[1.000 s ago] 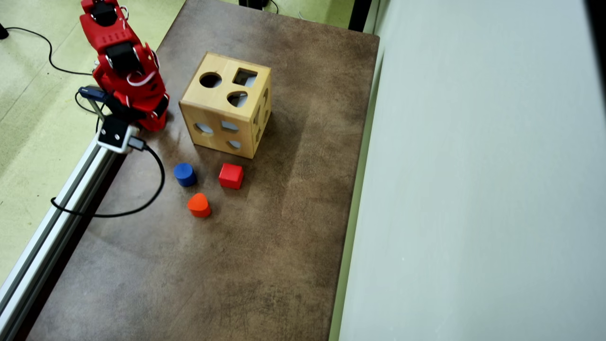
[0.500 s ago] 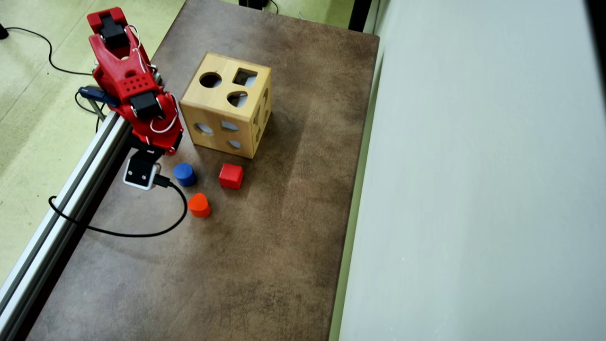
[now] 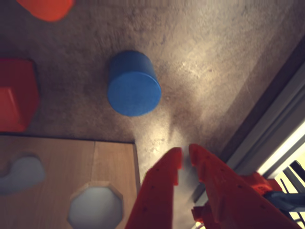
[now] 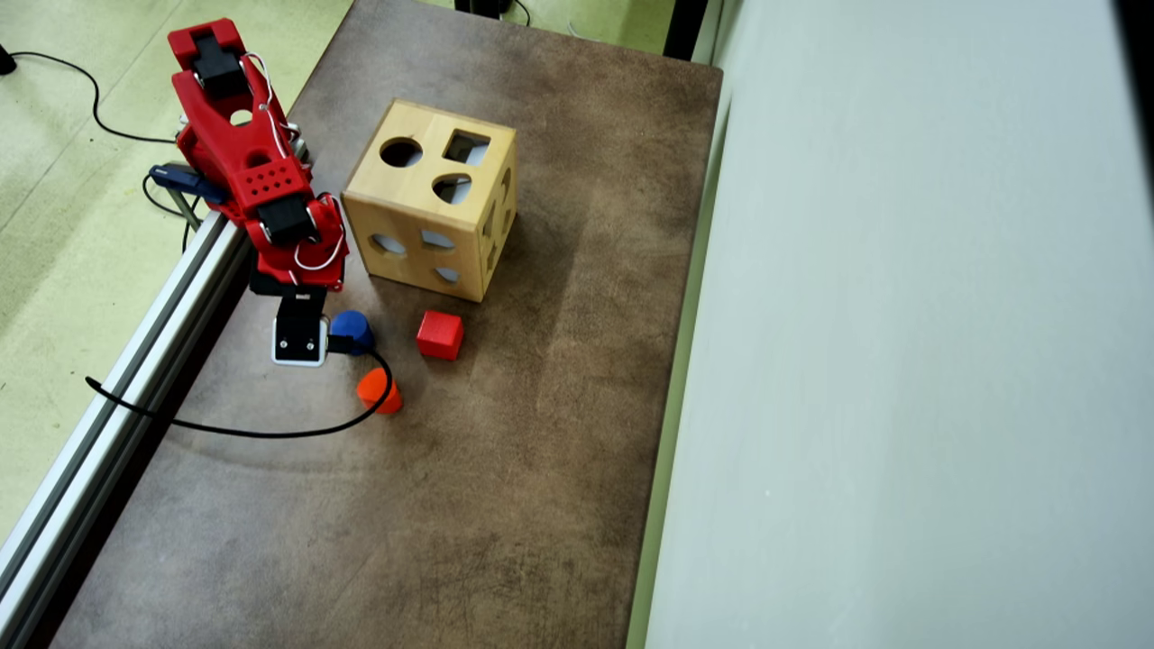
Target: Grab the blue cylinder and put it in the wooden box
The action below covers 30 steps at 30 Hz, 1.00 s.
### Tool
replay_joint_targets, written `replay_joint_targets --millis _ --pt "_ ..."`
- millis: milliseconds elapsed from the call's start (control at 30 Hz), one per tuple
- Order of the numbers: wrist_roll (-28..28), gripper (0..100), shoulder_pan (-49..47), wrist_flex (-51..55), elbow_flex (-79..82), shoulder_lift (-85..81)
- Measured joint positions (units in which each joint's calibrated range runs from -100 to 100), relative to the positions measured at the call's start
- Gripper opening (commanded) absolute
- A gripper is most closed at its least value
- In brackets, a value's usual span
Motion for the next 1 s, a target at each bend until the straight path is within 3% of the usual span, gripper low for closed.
replay_joint_targets --millis 267,1000 --pt "0.0 27 0.0 -0.1 0.0 0.0" --pt "0.0 28 0.1 -8.3 1.6 8.1"
